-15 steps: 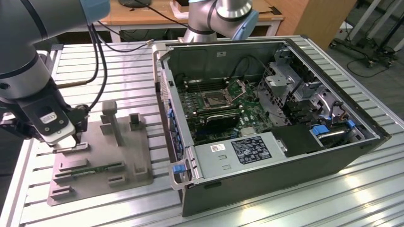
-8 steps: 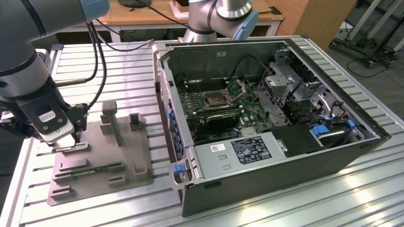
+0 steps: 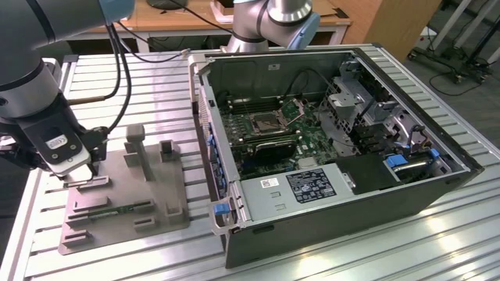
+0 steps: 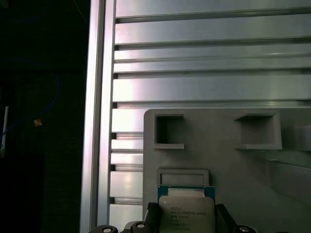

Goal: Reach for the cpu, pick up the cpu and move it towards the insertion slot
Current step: 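Pick up the cpu and move it towards the insertion slot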

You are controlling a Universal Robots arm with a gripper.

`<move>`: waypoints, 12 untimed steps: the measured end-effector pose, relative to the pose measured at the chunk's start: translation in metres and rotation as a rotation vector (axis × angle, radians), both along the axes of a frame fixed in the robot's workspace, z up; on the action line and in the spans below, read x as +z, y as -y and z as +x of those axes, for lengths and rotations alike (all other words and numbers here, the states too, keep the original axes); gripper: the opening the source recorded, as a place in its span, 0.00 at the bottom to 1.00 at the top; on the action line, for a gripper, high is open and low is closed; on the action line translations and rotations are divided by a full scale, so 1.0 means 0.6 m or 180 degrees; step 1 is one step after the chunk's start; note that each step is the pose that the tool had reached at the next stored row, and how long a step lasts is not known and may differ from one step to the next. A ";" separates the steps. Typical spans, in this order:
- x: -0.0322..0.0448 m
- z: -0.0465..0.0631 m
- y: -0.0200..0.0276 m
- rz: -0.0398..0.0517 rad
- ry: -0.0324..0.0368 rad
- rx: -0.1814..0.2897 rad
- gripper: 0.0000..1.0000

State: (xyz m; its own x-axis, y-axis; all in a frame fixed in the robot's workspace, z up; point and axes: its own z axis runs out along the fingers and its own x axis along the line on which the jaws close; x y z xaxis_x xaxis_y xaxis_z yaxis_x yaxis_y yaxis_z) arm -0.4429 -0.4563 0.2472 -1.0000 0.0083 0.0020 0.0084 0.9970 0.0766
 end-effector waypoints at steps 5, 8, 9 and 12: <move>0.005 0.000 0.0000 0.0000 0.0000 0.0000 0.54; 0.008 0.000 0.0000 0.0000 0.0000 0.0000 0.54; 0.009 0.000 0.0000 0.0000 0.0000 0.0000 0.54; 0.011 0.000 0.0000 0.0000 0.0001 0.0000 0.54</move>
State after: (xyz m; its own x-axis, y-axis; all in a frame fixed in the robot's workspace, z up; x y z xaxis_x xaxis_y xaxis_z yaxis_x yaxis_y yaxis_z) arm -0.4431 -0.4563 0.2539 -1.0000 0.0083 0.0018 0.0084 0.9970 0.0768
